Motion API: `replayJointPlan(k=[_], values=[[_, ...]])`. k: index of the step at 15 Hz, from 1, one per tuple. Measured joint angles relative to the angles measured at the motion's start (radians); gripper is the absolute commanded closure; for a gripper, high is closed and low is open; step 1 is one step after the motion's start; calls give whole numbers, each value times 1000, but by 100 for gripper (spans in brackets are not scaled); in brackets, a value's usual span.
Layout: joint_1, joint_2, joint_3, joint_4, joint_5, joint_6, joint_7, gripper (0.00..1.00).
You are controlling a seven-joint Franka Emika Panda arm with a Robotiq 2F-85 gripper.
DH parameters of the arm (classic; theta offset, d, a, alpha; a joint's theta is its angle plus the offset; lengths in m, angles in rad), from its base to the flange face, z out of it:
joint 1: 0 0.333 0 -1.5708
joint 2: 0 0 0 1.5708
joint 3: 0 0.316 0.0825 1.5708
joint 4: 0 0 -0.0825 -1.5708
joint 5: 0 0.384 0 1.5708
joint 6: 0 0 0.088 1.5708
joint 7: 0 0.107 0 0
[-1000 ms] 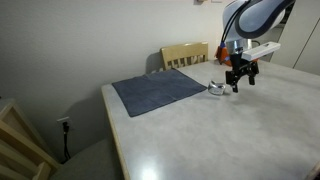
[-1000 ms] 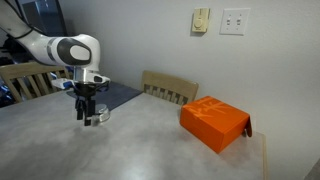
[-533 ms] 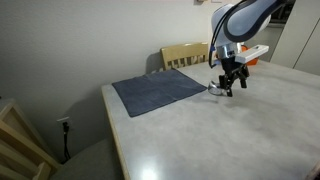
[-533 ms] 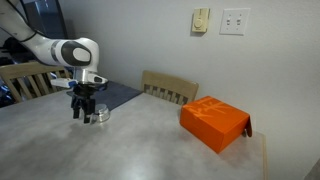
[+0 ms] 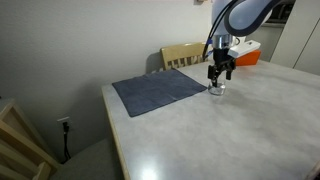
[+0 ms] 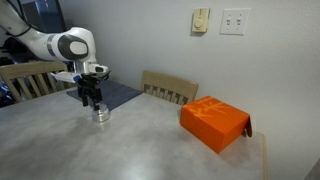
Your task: Remove the lid from the silver container
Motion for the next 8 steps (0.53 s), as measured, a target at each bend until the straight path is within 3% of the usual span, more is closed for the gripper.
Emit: replayJointPlan(k=[8], values=[[-10, -41, -30, -140, 34, 493, 85, 0]])
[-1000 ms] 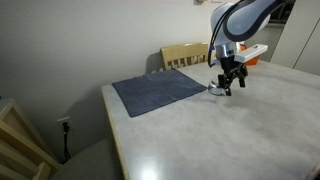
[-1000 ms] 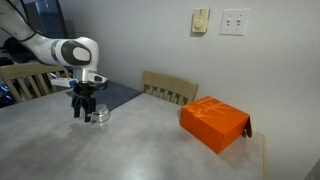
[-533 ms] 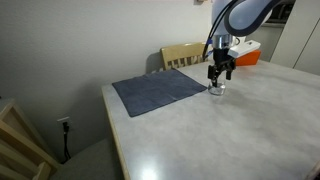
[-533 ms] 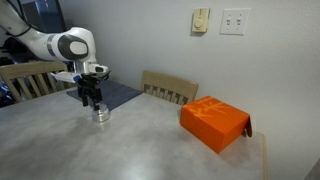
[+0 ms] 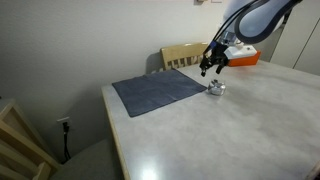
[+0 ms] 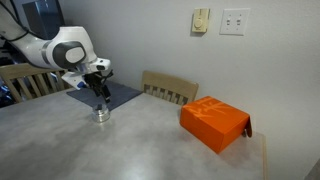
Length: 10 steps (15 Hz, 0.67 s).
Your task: Remove the lid from the silver container
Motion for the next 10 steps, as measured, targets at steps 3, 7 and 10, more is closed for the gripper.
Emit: replayJointPlan(k=[3, 7, 10], values=[[82, -19, -104, -57, -17, 120, 136, 0], [242, -35, -282, -108, -21, 150, 346, 0], [264, -38, -290, -126, -14, 144, 400, 0]])
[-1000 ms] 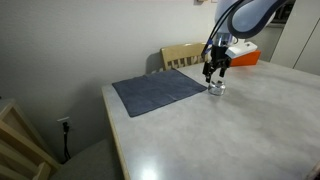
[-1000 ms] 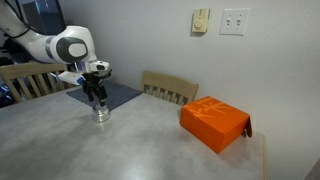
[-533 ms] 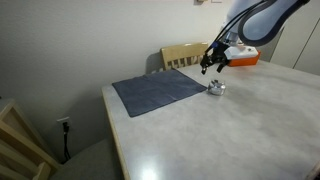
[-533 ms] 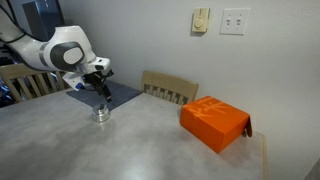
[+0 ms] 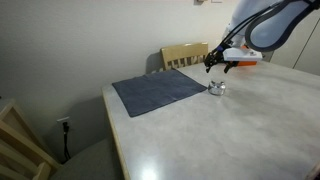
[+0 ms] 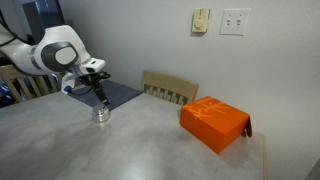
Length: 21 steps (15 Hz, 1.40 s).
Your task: Remove the lid from the silver container
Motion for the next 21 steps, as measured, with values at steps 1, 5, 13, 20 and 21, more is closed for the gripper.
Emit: replayJointPlan(k=[1, 5, 13, 20, 21], values=[[-20, -4, 31, -5, 14, -2, -14, 0], [-155, -42, 201, -20, 121, -55, -136, 0], [-167, -78, 161, -20, 66, -256, -39, 0], [-224, -71, 221, -16, 86, -284, -102, 0], [-229, -70, 227, -15, 90, -284, -113, 0]])
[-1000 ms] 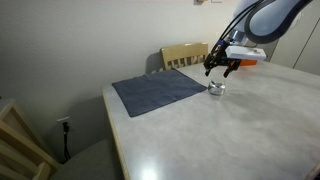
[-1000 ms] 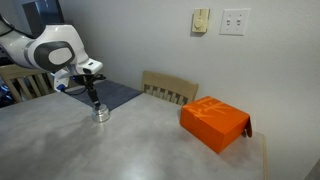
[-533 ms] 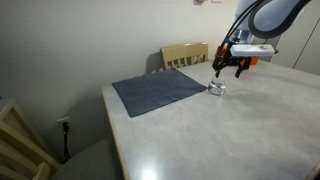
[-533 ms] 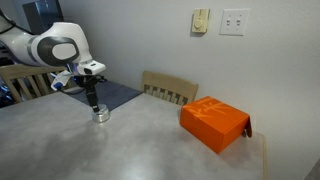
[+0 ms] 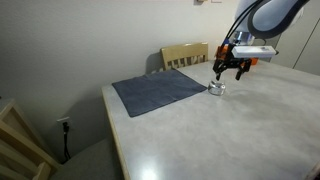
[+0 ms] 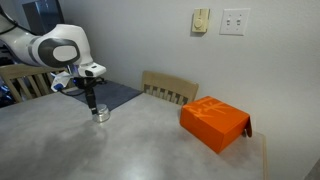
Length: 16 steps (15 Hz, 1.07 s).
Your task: Remove the lid from the silver container
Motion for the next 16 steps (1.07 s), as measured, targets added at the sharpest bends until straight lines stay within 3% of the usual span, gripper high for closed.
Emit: replayJointPlan(k=[5, 10, 16], values=[[-9, 20, 9, 25, 0, -24, -57, 0], [-9, 63, 10, 104, -10, -157, -117, 0], [-8, 66, 10, 112, -10, -162, -116, 0]])
